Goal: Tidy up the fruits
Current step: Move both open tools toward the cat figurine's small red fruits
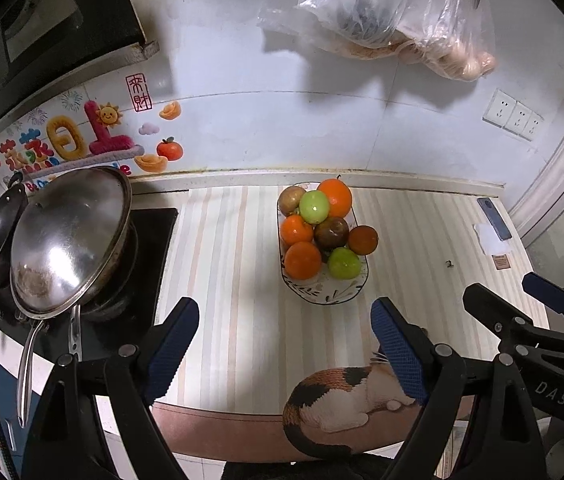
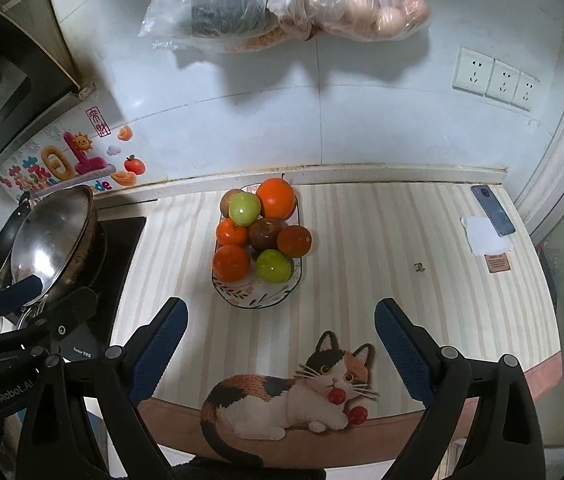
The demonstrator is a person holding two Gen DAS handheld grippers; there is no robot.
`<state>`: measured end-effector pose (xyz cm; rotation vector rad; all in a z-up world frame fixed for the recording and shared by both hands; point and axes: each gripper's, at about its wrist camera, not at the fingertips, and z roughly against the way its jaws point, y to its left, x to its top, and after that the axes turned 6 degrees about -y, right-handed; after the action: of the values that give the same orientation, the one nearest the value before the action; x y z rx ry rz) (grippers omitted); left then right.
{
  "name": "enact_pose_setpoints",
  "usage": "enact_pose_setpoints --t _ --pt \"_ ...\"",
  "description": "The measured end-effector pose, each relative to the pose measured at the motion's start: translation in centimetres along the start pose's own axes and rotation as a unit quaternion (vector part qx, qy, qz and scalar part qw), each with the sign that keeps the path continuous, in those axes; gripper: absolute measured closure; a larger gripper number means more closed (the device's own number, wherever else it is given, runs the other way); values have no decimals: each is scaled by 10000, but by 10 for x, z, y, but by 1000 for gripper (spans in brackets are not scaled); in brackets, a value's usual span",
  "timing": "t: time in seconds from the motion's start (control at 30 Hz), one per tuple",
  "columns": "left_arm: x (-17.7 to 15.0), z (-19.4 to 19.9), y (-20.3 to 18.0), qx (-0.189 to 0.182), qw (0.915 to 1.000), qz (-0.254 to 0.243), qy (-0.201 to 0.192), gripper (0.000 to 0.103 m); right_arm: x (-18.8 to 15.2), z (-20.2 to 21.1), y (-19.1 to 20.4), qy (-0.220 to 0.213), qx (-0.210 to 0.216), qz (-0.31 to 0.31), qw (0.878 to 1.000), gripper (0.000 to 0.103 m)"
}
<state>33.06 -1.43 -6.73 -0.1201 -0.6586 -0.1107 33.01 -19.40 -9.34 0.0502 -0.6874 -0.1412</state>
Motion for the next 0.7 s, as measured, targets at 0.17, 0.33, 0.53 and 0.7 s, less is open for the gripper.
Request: enact_pose_setpoints --t 0.17,0.33,0.53,0.7 --pt "0 6 -2 -74 9999 70 -48 15 1 3 -5 -7 93 -111 9999 6" --pt "-2 -12 -11 -184 9998 59 94 6 -1 -7 -29 105 203 -447 9987 4" --pt "-25 -72 -42 -215 9968 -229 735 6 -35 -60 -90 860 -32 -1010 9912 4" --pt "-57 -128 -79 -186 9879 -639 1404 6 -97 -111 -132 1565 -309 -1241 9794 4"
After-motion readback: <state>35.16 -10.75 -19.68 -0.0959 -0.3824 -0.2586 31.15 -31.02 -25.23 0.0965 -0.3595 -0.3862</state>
